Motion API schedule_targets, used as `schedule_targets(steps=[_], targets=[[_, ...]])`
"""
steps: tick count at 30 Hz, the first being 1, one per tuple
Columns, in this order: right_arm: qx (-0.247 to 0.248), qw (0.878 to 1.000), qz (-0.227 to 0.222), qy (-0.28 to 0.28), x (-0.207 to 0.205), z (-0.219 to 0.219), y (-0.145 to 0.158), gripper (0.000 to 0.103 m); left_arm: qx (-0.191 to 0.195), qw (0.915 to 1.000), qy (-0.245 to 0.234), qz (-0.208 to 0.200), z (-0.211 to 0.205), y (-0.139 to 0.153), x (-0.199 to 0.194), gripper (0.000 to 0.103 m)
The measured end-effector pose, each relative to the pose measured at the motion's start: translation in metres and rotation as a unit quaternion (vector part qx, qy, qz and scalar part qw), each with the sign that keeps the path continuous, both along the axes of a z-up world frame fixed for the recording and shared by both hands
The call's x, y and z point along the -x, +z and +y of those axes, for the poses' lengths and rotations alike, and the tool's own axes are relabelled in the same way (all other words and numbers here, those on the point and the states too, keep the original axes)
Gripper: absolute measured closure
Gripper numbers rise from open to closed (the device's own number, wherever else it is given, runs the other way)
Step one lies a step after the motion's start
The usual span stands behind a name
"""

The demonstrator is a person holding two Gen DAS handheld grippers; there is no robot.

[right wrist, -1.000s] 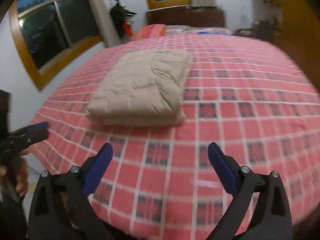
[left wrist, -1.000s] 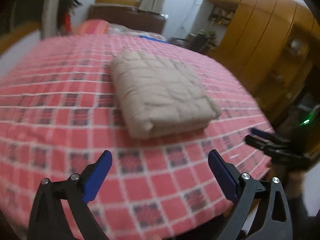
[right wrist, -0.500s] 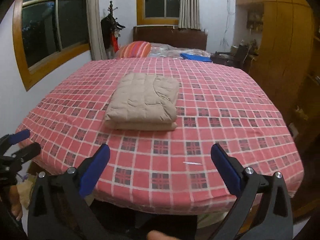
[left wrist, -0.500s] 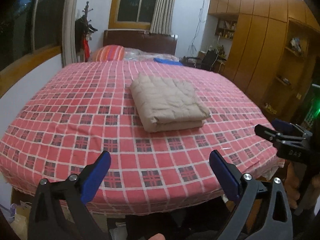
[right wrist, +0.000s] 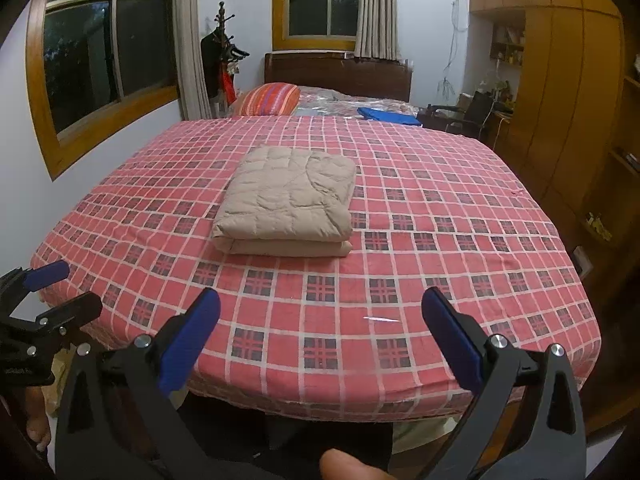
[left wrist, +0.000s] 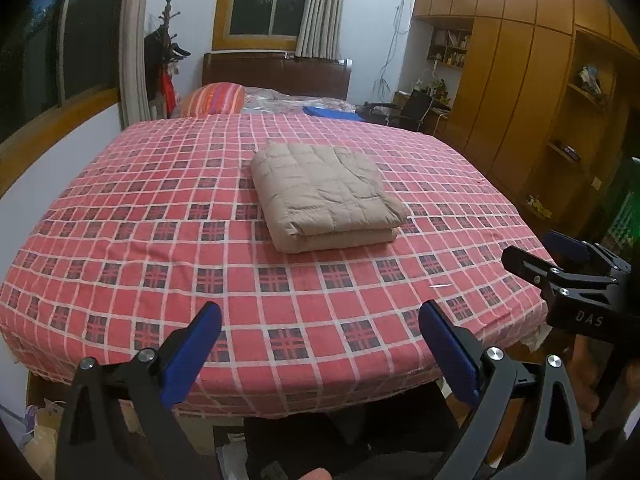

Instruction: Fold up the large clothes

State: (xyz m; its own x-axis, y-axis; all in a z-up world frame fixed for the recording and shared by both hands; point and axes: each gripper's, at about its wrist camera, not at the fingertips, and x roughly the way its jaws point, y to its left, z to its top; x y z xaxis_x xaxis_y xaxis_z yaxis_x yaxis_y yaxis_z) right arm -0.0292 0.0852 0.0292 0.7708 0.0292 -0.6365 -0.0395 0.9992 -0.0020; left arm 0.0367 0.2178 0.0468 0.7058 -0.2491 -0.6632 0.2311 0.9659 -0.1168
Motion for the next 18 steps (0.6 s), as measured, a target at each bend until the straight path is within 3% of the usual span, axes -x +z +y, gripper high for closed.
schedule_targets(steps=[18], targets=[[0.003, 1.000, 0.000, 0.006, 0.0017, 0.0033, 0.0016, 0.003, 0.003, 1.0000, 0.005, -0.005, 0.0007, -0.0008, -0.0009, 0.004]])
